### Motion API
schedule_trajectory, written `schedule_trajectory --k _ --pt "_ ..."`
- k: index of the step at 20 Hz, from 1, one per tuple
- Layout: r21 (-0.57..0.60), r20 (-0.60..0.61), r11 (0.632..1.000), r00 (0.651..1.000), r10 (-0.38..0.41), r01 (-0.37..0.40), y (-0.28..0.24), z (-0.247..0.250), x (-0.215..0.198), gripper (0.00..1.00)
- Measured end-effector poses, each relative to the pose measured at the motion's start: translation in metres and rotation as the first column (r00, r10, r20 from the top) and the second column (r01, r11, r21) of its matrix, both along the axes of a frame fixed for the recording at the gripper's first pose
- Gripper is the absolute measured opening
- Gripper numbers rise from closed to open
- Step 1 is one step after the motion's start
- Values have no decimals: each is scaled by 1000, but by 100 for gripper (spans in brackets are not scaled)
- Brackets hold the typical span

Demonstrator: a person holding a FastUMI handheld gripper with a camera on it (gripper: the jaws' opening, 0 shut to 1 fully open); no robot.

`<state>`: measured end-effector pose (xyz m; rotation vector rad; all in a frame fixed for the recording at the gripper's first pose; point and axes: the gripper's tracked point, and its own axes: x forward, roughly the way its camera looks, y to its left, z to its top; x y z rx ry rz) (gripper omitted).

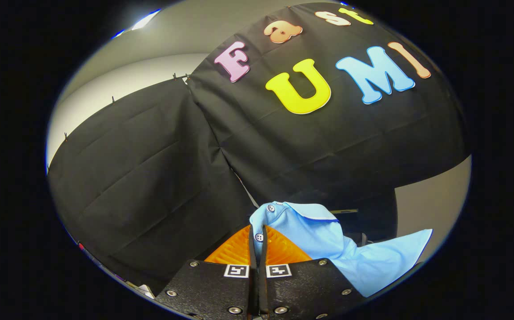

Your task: Put the clothes into the washing machine and then close the washing machine lid.

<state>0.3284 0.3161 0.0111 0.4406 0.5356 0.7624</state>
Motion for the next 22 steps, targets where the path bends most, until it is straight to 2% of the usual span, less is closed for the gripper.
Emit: schedule_trajectory --k 8,13,22 --pt "-30 -39 999 999 20 -21 47 -31 -7 0" --pt "-71 -65 997 997 35 -40 76 -68 -14 0" --pt "-233 -85 973 996 -24 4 93 -151 -11 0"
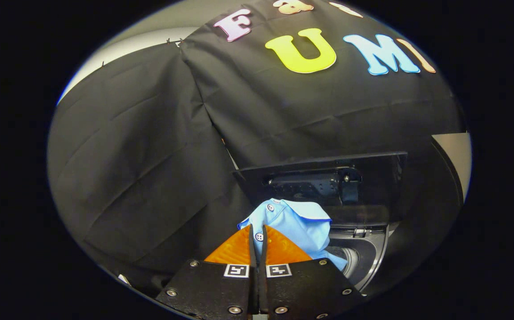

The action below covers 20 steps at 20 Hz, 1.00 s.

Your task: Put the clothes into the washing machine and then close the washing machine lid.

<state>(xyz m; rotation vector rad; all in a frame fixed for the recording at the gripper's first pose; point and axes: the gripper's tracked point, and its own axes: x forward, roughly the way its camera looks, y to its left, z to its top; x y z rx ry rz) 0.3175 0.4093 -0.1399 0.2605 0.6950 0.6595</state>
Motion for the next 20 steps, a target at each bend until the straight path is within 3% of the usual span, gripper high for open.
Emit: schedule_trajectory --k 8,14,18,20 --pt "-192 32 981 999 -33 38 -9 -73 5 0" --pt "-259 -3 965 999 -51 48 -9 -114 -8 2" --pt "-304 -58 952 996 -65 44 -12 -141 -24 9" --pt "-337 -63 941 996 -68 43 -17 -149 -26 24"
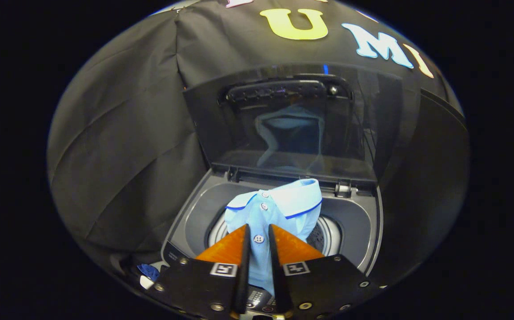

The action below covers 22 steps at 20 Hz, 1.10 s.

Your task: Put the clothes into the washing machine and then close the washing machine lid.

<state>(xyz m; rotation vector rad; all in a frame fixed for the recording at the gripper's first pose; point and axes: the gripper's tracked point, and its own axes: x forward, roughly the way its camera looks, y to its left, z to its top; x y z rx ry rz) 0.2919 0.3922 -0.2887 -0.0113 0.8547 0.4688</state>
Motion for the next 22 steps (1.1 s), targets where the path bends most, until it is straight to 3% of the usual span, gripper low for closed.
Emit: schedule_trajectory --k 5,11,16,22 --pt "-37 33 999 999 -26 27 -7 -2 3 95" --pt "36 184 996 979 -92 87 -7 49 22 95" --pt "125 378 985 913 -155 116 -7 117 57 94" --pt "169 512 977 835 -200 130 6 168 97 94"
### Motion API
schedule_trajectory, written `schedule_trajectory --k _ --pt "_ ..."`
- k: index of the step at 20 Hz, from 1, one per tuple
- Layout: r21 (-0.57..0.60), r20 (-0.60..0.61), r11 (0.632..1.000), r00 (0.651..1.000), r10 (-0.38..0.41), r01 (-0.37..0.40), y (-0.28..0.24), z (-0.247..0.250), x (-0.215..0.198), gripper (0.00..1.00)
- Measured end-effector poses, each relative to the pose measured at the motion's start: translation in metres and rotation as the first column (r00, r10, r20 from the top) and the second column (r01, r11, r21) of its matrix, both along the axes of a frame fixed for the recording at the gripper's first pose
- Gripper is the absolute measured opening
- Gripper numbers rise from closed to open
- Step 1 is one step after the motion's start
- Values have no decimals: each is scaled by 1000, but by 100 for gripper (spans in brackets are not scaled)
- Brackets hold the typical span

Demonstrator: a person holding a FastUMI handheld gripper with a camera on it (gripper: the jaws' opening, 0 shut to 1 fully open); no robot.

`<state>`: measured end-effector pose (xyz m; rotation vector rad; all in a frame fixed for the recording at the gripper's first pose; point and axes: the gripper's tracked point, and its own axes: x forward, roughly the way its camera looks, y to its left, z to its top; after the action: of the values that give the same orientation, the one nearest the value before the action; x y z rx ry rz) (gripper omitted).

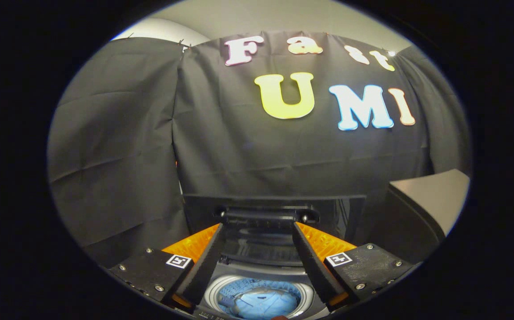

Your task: Put the clothes into the washing machine and then close the washing machine lid.

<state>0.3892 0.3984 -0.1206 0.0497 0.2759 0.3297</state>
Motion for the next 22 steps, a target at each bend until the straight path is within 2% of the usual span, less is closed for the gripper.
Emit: schedule_trajectory --k 5,12,17,22 --pt "-15 38 999 999 -39 39 14 22 37 94" --pt "-46 11 993 994 -106 106 28 19 89 94" --pt "-106 -72 988 990 -119 111 36 -11 119 95" --pt "-91 -153 989 979 -132 119 39 -32 130 95"
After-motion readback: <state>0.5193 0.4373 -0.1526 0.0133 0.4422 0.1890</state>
